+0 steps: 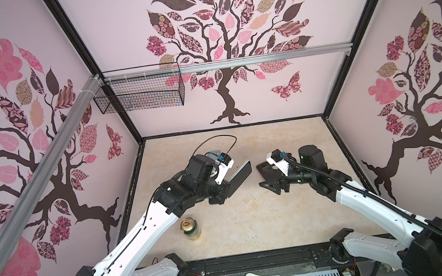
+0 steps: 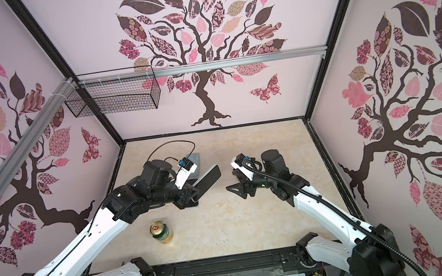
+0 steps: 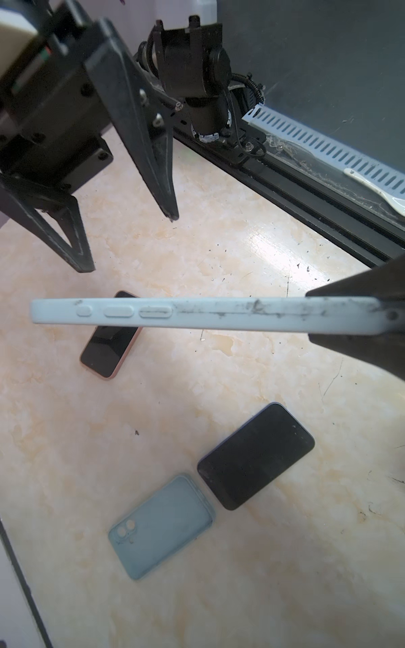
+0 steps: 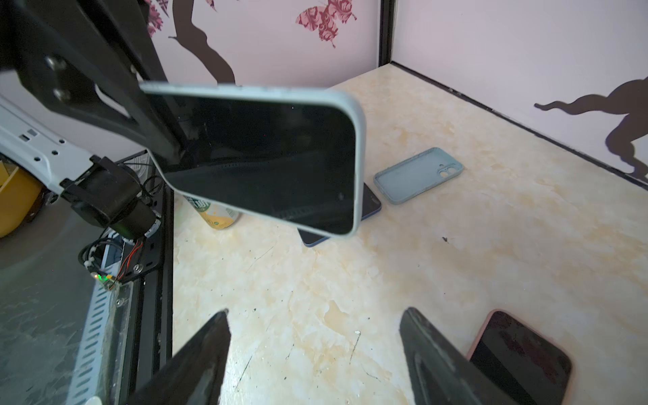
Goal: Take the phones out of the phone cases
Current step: 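Raise the pale-cased phone higher, left gripping its side, right its end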
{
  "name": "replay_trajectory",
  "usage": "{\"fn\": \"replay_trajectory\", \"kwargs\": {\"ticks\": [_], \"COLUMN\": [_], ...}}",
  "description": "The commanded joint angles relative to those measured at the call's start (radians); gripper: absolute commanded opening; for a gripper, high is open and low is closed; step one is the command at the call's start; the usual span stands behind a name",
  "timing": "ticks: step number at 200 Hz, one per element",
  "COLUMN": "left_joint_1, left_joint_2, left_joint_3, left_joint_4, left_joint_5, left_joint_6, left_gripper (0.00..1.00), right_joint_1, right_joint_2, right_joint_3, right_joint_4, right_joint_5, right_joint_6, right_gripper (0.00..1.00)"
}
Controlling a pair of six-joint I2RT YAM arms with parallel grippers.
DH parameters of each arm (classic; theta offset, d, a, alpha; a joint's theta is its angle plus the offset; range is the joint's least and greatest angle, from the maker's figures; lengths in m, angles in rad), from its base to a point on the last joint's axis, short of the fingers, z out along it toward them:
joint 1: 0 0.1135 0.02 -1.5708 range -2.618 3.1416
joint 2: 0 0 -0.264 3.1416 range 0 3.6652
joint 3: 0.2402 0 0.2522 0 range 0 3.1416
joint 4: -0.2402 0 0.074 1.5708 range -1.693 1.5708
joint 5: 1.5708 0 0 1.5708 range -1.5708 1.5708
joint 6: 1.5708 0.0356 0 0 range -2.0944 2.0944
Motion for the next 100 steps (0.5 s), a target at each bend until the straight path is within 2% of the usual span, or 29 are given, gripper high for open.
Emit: {"fn": "replay_trajectory", "kwargs": {"ticks": [1,25,55,65,85,100], "left_joint_1": [0.001,0.002,0.009,0.039,0.148,0.180], "left_joint_2": [-0.070,-0.101,-0.071,-0.049,-0.026,-0.025], "left_joint_3": [-0.040,-0.059,-0.031,-0.016,-0.012,-0.022], "left_joint_4": [0.039,0.051,0.012,-0.013,-0.019,-0.021], "left_joint_5": [0.004,0.046,0.146,0.214,0.436,0.499], "left_joint_6": [0.025,0.089,0.179,0.211,0.259,0.289], "left_gripper": [0.00,0.00,0.00,0.00,0.00,0.00], "right_joint_1": [0.002,0.009,0.015,0.014,0.015,0.016], "right_joint_2": [0.014,0.031,0.074,0.088,0.116,0.126], "right_joint_3": [0.021,0.030,0.059,0.074,0.111,0.135], "right_joint_4": [-0.032,-0.058,-0.108,-0.121,-0.170,-0.228], "right_joint_5": [-0.056,-0.084,-0.121,-0.135,-0.180,-0.208], "right_joint_6": [-0.105,-0.202,-0.336,-0.364,-0.413,-0.450], "right_gripper": [0.79,0.79,0.79,0.79,0.79,0.79]}}
